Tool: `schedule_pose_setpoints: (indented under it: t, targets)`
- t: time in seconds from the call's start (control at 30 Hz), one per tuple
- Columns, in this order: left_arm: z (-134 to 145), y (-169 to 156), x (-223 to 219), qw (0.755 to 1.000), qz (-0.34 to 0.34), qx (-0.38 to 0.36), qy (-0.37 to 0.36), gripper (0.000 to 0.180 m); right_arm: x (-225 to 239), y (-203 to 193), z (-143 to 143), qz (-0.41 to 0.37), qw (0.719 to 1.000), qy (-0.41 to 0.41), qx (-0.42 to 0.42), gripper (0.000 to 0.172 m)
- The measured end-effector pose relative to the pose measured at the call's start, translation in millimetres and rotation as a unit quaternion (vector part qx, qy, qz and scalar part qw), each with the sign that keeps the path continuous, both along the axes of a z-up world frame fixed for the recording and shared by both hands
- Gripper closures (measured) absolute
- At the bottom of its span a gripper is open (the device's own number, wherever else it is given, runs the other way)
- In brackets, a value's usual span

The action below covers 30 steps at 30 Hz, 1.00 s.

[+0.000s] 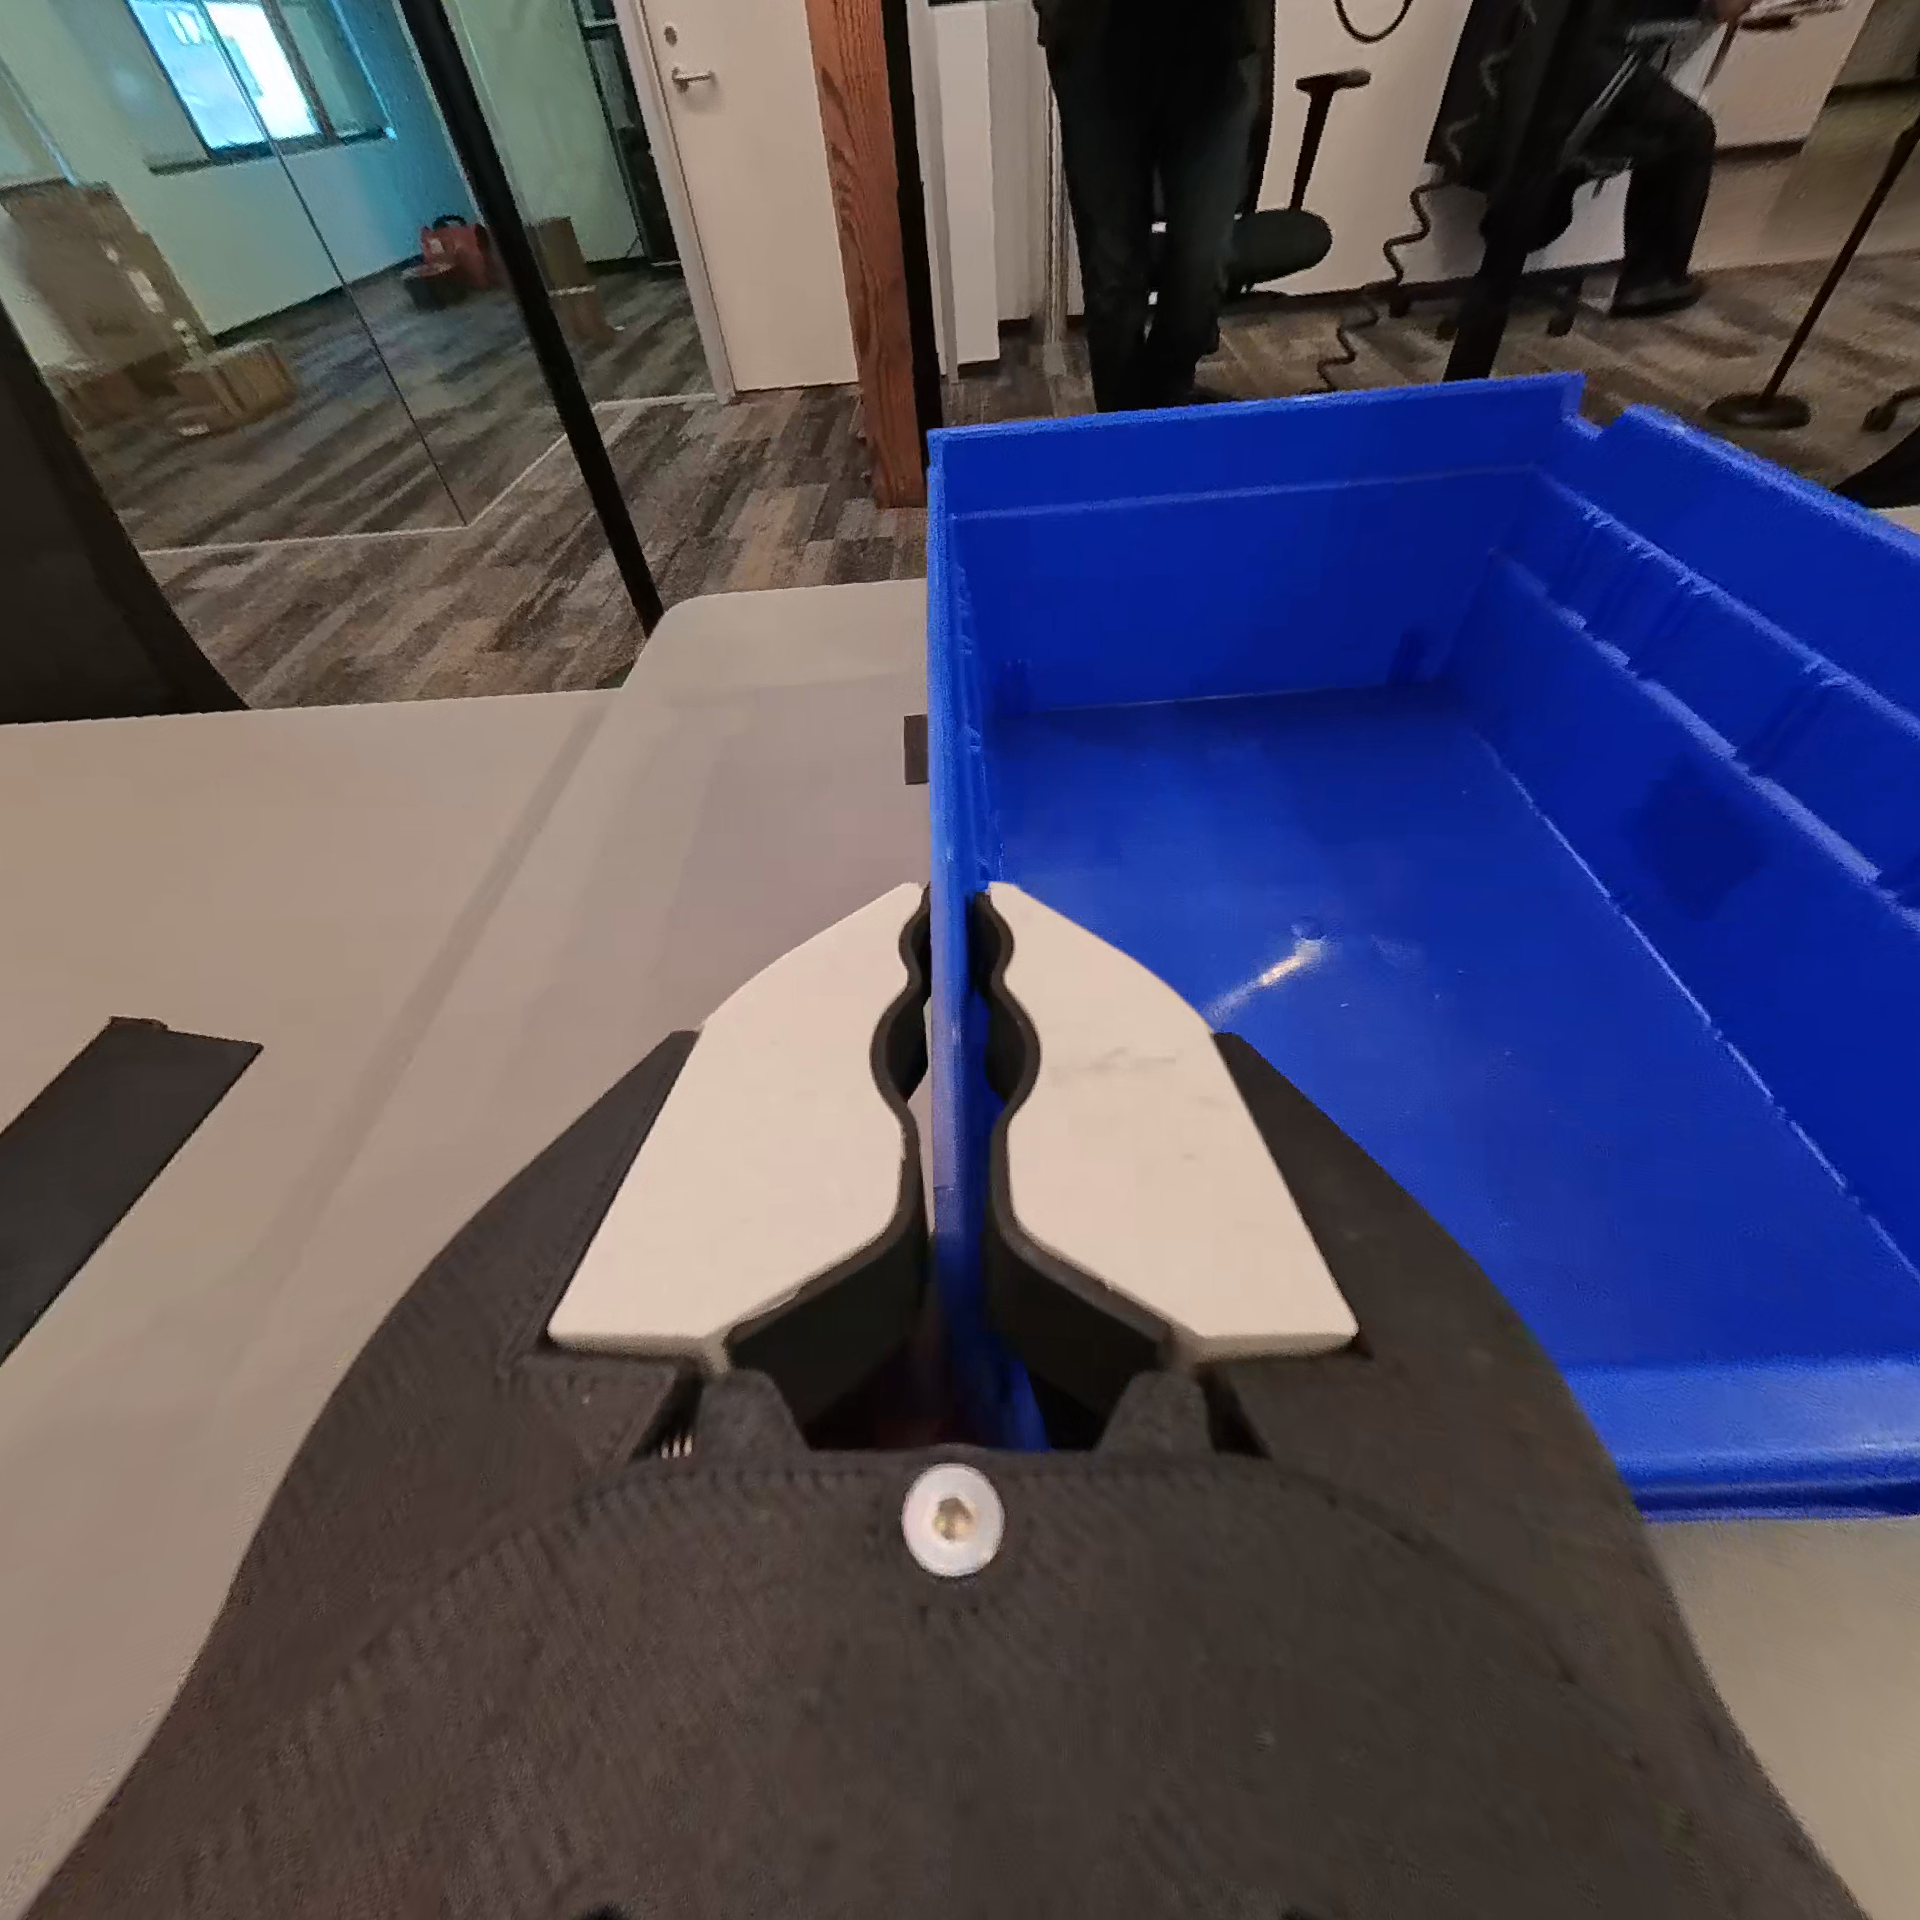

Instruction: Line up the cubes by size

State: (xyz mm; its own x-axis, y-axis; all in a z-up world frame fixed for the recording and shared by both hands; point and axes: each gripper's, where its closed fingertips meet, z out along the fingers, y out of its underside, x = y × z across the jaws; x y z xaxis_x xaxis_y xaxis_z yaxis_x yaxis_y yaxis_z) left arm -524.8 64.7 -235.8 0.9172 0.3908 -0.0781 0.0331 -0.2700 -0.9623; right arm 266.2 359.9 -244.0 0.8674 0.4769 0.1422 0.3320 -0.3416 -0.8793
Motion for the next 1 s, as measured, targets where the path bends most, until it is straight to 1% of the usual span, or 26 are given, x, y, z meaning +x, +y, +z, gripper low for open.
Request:
schedule_pose_setpoints:
  t: [0.1, 0.43, 0.73, 0.83, 0.93, 1.0]
  targets:
    - [5.0, -3.0, -0.2, 1.000, 0.001, 0.009, 0.000, 0.176, -1.8, -2.5, -0.1, -0.001, 1.000, 0.006, -0.002, 0.168]
    - [31.6, -23.1, -3.7, 0.999, 0.018, 0.023, 0.039, 0.177, -8.0, -20.4, -0.2, 0.005, 1.000, 0.013, -0.007, 0.168]
    - [43.5, -39.3, -6.1, 0.998, 0.024, 0.045, 0.027, 0.177, -19.3, -51.8, -0.3, 0.033, 0.999, 0.025, -0.012, 0.169]
    - [40.1, -37.3, -5.4, 0.998, 0.022, 0.059, 0.005, 0.177, -27.8, -65.4, -0.3, 0.050, 0.998, 0.034, -0.018, 0.169]
    - [38.2, -36.2, -6.4, 0.998, 0.013, 0.056, -0.012, 0.176, -36.9, -80.4, -0.4, 0.068, 0.997, 0.034, -0.023, 0.169]
    - [42.5, -37.2, -7.5, 0.999, 0.006, 0.043, -0.001, 0.176, -41.8, -90.2, -0.4, 0.077, 0.996, 0.037, -0.024, 0.169]
